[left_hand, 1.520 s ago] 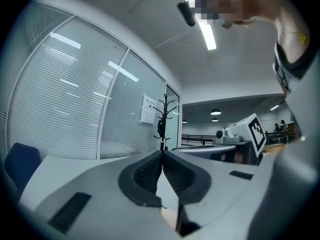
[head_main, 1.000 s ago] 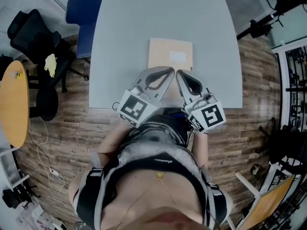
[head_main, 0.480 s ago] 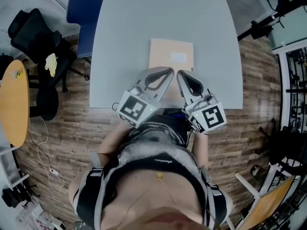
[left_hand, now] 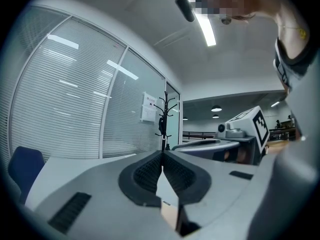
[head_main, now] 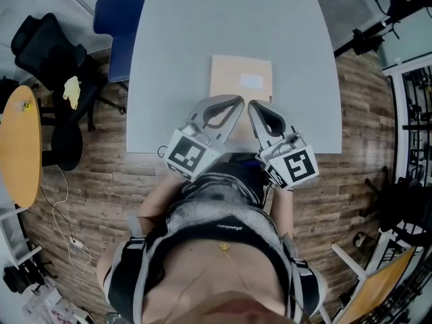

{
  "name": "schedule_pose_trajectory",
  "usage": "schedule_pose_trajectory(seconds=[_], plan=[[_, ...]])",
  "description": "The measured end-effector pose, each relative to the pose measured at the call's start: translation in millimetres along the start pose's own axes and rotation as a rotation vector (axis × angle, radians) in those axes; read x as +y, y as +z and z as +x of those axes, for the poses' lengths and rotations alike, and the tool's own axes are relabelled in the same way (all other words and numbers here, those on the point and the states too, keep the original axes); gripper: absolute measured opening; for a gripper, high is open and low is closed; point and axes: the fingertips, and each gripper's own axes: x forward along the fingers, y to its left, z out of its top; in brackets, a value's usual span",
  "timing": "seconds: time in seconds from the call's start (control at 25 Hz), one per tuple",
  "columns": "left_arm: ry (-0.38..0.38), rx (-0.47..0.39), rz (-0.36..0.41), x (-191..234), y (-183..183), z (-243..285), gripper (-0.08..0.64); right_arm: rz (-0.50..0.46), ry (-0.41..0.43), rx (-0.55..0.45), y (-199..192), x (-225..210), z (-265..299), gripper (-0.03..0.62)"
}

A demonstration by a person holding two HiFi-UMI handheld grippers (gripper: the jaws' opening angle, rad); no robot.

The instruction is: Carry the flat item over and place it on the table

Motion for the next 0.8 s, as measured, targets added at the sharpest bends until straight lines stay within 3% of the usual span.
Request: schedule_pose_trajectory(seconds=[0.2,0.8], plan=[[-0.017,0.053,-0.026,-5.6,1.8,-2.4,0.012,0.004,0.002,0.009,-0.9,0.8,-1.0,0.002],[-0.001,0.033,0.003,-2.0,-0.2,-0.4,0.012,0.002,0.002,0.02,-2.5,-0.5,-0.4,0.002]])
